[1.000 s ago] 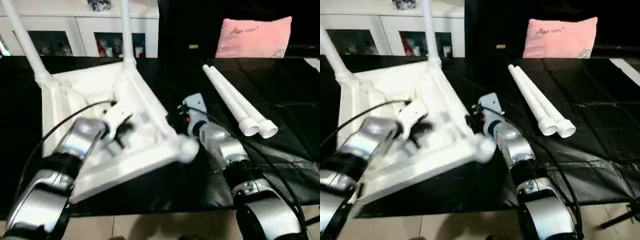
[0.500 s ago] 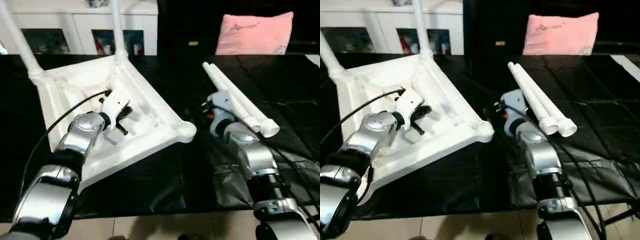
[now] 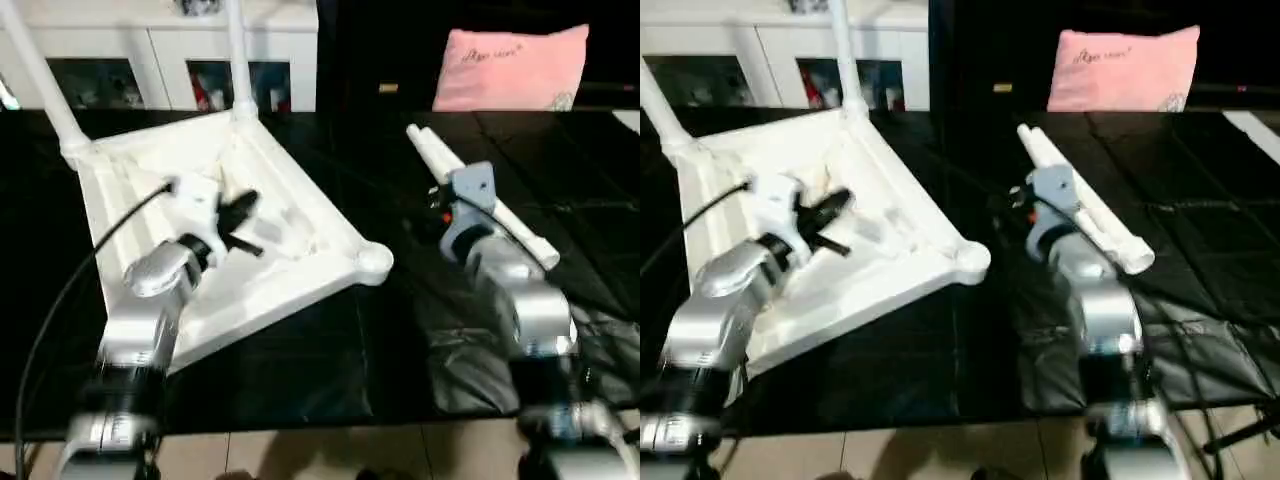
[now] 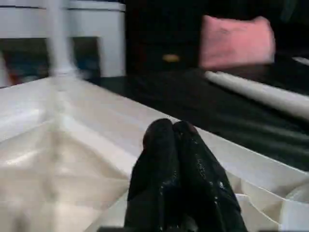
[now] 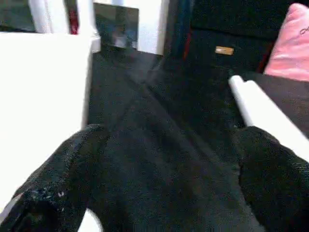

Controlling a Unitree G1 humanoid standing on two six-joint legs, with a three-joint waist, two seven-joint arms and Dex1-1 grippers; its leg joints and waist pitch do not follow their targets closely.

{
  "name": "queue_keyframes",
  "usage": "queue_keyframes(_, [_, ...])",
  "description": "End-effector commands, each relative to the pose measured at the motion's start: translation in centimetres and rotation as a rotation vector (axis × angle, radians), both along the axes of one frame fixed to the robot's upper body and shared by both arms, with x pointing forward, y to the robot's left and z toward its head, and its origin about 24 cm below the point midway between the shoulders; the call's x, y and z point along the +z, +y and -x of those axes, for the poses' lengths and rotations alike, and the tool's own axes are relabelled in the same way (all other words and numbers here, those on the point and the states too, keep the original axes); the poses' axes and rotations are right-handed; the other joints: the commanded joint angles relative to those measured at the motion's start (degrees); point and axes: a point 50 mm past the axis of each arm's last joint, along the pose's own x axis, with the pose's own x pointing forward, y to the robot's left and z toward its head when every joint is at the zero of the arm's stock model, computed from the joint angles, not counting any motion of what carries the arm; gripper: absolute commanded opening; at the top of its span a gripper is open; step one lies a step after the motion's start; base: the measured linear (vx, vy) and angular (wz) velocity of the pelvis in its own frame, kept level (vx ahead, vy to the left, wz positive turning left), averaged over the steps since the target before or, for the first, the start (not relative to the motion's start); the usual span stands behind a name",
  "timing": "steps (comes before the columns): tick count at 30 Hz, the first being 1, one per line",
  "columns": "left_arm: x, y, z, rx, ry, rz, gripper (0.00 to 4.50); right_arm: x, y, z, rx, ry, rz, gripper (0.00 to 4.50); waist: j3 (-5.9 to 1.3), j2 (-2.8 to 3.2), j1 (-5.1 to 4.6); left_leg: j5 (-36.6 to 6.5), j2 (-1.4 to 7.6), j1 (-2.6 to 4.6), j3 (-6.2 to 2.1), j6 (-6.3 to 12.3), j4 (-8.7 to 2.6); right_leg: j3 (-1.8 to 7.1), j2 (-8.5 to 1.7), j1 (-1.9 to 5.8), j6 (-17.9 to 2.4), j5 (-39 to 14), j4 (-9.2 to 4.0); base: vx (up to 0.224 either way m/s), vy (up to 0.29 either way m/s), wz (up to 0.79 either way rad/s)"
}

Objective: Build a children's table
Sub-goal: Move to table

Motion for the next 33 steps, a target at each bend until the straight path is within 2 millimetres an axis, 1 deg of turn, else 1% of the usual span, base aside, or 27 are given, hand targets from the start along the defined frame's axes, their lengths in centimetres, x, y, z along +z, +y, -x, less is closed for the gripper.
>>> queue_keyframes(1, [0.6, 0.2, 0.3, 0.034, -0.026, 0.000, 0.02, 0.4, 0.3, 0.4, 0.006, -0.018, -0.022, 4.50, -4.03, -0.42, 0.02, -5.90, 1.18, -0.51, 0.08, 3.34, -3.63, 3.52, -3.05, 3.95, -4.36, -17.07, -4.22, 0.000, 0.000, 0.00])
queue_keyframes(5, [0.9, -0.3, 1.6, 0.097, -0.030, -0.023, 0.02, -1.0, 0.1, 2.4, -0.044, 0.023, -0.050, 4.50, -3.70, -0.02, -1.14, -10.56, 2.63, 0.60, -0.89, 1.66, -4.47, 1.95, -0.95, 2.94, -2.23, -19.16, -5.29, 0.000, 0.000, 0.00])
queue_keyframes(6, [0.9, -0.3, 1.6, 0.102, -0.026, -0.025, 0.02, -1.2, 0.0, 2.5, -0.052, 0.032, -0.052, 4.50, -3.65, 0.42, -1.90, -12.71, 4.42, -1.24, -4.14, 4.43, -6.35, 0.40, -0.97, 4.53, -3.69, -15.05, -3.79, 0.011, -0.053, 0.29])
queue_keyframes(7, [0.7, -0.2, 1.7, 0.110, -0.011, -0.046, 0.02, -1.3, -0.1, 2.7, -0.068, 0.036, -0.057, 4.50, -3.58, 2.58, -3.41, -14.18, 12.74, 2.76, -8.01, 7.30, -9.07, 0.76, -0.85, 1.76, -5.93, -10.14, 0.84, 0.011, -0.053, 0.29])
queue_keyframes(8, [0.5, -0.2, 1.8, 0.116, -0.001, -0.064, 0.02, -1.3, -0.2, 2.8, -0.078, 0.032, -0.059, 4.50, -3.56, 1.82, -3.85, -11.57, 14.08, 3.30, -8.68, 8.55, -9.31, 1.19, -1.18, 0.92, -6.94, -9.18, 2.84, 0.029, -0.099, 0.26])
queue_keyframes(9, [0.4, -0.1, 1.8, 0.120, -0.001, -0.087, 0.02, -1.2, -0.2, 2.9, -0.076, 0.033, -0.065, 4.50, -3.36, 1.46, -3.55, -8.90, 13.32, 3.21, -7.86, 11.59, -9.15, 2.25, -1.49, 0.29, -8.85, -7.98, 4.39, 0.028, -0.155, 0.10])
queue_keyframes(11, [0.0, 0.0, 2.0, 0.140, 0.035, -0.076, 0.02, -1.2, -0.1, 3.0, -0.067, 0.038, -0.063, 4.50, -4.07, -0.33, -3.31, -7.76, 6.62, 1.13, -3.65, 16.67, -4.73, 4.23, -2.83, 1.43, -19.43, -0.92, 0.95, 0.026, -0.188, 0.08])
queue_keyframes(12, [0.0, 0.0, 2.0, 0.140, 0.035, -0.076, 0.02, -1.2, -0.1, 3.0, -0.067, 0.038, -0.063, 4.50, -4.54, -3.19, -1.38, -13.00, -5.58, -1.76, 1.66, 14.49, 8.75, 5.46, -3.44, 3.48, -20.74, -10.43, -6.15, -0.004, -0.213, -0.08])
queue_keyframes(13, [0.1, 0.2, 2.2, 0.158, 0.036, -0.069, 0.02, -1.2, 0.1, 3.3, -0.055, 0.044, -0.064, 4.50, -4.47, -3.59, -0.63, -8.95, -5.31, -4.43, 0.17, 9.91, 10.53, 5.79, -4.83, 5.31, -11.20, -19.32, -5.45, -0.004, -0.213, -0.08])
queue_keyframes(14, [0.1, 0.3, 2.4, 0.169, 0.032, -0.061, 0.02, -1.3, 0.1, 3.6, -0.048, 0.048, -0.064, 4.50, -3.89, -3.81, 0.08, -7.67, -5.68, -4.26, -0.15, 8.53, 9.53, 6.14, -4.36, 4.91, -4.45, -21.19, -5.76, -0.023, -0.169, -0.06])
queue_keyframes(15, [0.1, 0.4, 2.5, 0.174, 0.036, -0.063, 0.02, -1.3, 0.2, 3.7, -0.045, 0.050, -0.064, 4.50, -3.17, -3.43, -0.01, -5.13, -5.27, -4.16, -1.37, 7.69, 6.48, 6.24, -5.65, 5.76, 9.11, -23.62, -6.04, -0.031, -0.149, 0.00])
queue_keyframes(17, [0.0, 0.6, 2.7, 0.185, 0.043, -0.070, 0.02, -1.6, 0.3, 4.0, -0.042, 0.056, -0.052, 4.50, -3.29, -1.66, 0.30, -4.28, -3.67, -3.16, -2.73, 9.71, 2.99, 6.04, -6.11, 5.96, 16.49, -24.42, -7.48, -0.040, -0.127, -0.06])
queue_keyframes(18, [-0.1, 0.7, 2.9, 0.190, 0.048, -0.073, 0.02, -1.7, 0.4, 4.1, -0.039, 0.060, -0.045, 4.50, -3.98, 0.90, -1.14, -4.27, 5.58, -2.98, -9.19, 15.13, -2.26, 2.74, -4.34, 6.51, 15.03, -17.38, -4.79, -0.032, -0.082, -0.15])
queue_keyframes(19, [-0.1, 0.8, 3.0, 0.195, 0.051, -0.073, 0.02, -1.7, 0.5, 4.2, -0.035, 0.062, -0.044, 4.50, -4.56, 1.87, -0.53, -6.35, 11.07, -0.89, -11.20, 17.84, -3.72, 3.92, -4.84, 5.58, 10.89, -13.57, -0.41, -0.032, -0.082, -0.15])
queue_keyframes(20, [-0.2, 0.9, 3.1, 0.214, 0.052, -0.067, 0.02, -1.6, 0.5, 4.2, -0.031, 0.063, -0.046, 4.50, -3.83, 1.10, -1.53, -7.62, 11.52, 1.54, -9.99, 18.71, -4.22, 6.69, -6.31, 1.90, 2.73, -5.12, 3.32, 0.002, -0.098, -0.03])
queue_keyframes(21, [-0.2, 1.0, 3.1, 0.230, 0.055, -0.057, 0.02, -1.6, 0.6, 4.1, -0.029, 0.062, -0.049, 4.50, -3.38, -0.22, -1.93, -8.87, 8.79, 1.46, -8.49, 17.04, -3.31, 8.04, -6.38, 1.09, 0.18, -2.56, 3.01, -0.012, -0.120, 0.21])
queue_keyframes(22, [-0.1, 1.1, 3.2, 0.234, 0.050, -0.042, 0.02, -1.5, 0.6, 4.1, -0.030, 0.059, -0.050, 4.50, -2.24, -2.91, -0.09, -11.65, -2.36, 0.72, -2.54, 6.67, 2.96, 10.03, -8.12, 2.42, 4.07, -33.26, -6.45, -0.012, -0.120, 0.21])
queue_keyframes(23, [-0.1, 1.1, 3.2, 0.235, 0.053, -0.035, 0.02, -1.4, 0.6, 4.0, -0.032, 0.057, -0.048, 4.50, -2.03, -3.05, 0.42, -7.79, -2.71, 0.37, -2.35, 6.11, 4.21, 10.28, -8.13, 2.44, 7.41, -45.34, -7.55, -0.049, -0.118, 0.16])
queue_keyframes(24, [-0.1, 1.2, 3.3, 0.240, 0.058, -0.037, 0.02, -1.4, 0.6, 4.0, -0.034, 0.059, -0.045, 4.50, -1.85, -3.14, 0.79, -4.19, -3.85, -0.64, -1.80, 5.95, 4.70, 9.19, -6.38, 2.53, 12.55, -56.45, -8.75, -0.065, -0.091, -0.06])
queue_keyframes(26, [-0.1, 1.3, 3.3, 0.245, 0.060, -0.046, 0.02, -1.4, 0.7, 4.0, -0.021, 0.056, -0.053, 4.50, -2.13, -2.16, 1.24, -5.50, -2.78, 0.28, -1.84, 5.81, 1.00, 6.80, -3.61, 2.68, 13.08, -49.72, -8.79, -0.067, -0.076, -0.04])
queue_keyframes(27, [-0.1, 1.4, 3.5, 0.254, 0.064, -0.056, 0.02, -1.4, 0.8, 4.0, -0.008, 0.048, -0.054, 4.50, -2.43, -1.81, 0.52, -8.28, -0.67, 1.23, -2.66, 5.71, -1.07, 4.51, -2.21, 2.93, 10.96, -40.57, -8.54, -0.065, -0.009, 0.04])
queue_keyframes(28, [-0.1, 1.5, 3.5, 0.254, 0.064, -0.058, 0.02, -1.4, 0.8, 4.1, -0.006, 0.044, -0.050, 4.50, -2.67, -0.85, -0.11, -12.03, 2.14, 1.83, -3.90, 6.15, -2.74, 3.12, -2.44, 3.87, 7.01, -31.50, -7.96, -0.065, -0.009, 0.04])
queue_keyframes(29, [-0.1, 1.5, 3.5, 0.254, 0.064, -0.058, 0.02, -1.4, 0.8, 4.1, -0.006, 0.044, -0.050, 4.50, -2.65, -0.32, -0.41, -14.52, 3.64, 1.86, -4.39, 6.42, -3.64, 2.85, -2.79, 4.46, 5.03, -27.85, -7.73, -0.051, 0.031, 0.02])
queue_keyframes(30, [-0.1, 1.5, 3.5, 0.257, 0.064, -0.062, 0.02, -1.6, 0.8, 4.0, -0.016, 0.059, -0.072, 4.50, -2.06, 0.70, -0.95, -23.50, 7.05, 1.86, -5.44, 5.78, -6.11, 2.45, -2.98, 5.45, 1.35, -21.42, -5.08, 0.000, 0.000, 0.00])
queue_keyframes(31, [-0.1, 1.5, 3.6, 0.259, 0.064, -0.063, 0.02, -1.7, 0.8, 4.1, -0.020, 0.067, -0.083, 4.50, -1.62, 0.85, -0.98, -29.31, 8.55, 1.36, -5.76, 4.62, -7.80, 2.65, -2.90, 5.89, 0.10, -18.17, -2.16, 0.000, 0.000, 0.00])
queue_keyframes(32, [-0.1, 1.6, 3.6, 0.260, 0.063, -0.068, 0.02, -1.8, 0.8, 4.1, -0.023, 0.075, -0.100, 4.50, -1.41, 0.33, -1.00, -33.84, 9.41, 0.81, -5.96, 3.68, -9.21, 3.37, -3.02, 6.17, -0.55, -14.68, 0.95, -0.065, 0.004, 0.08])
queue_keyframes(33, [-0.1, 1.6, 3.6, 0.261, 0.064, -0.071, 0.02, -1.8, 0.9, 4.1, -0.024, 0.080, -0.111, 4.50, -0.42, -1.13, 0.38, -43.95, 5.28, 2.01, -2.07, -0.13, -9.22, 6.10, -2.20, 4.04, -0.54, -26.19, 1.44, 0.002, -0.047, 0.18])
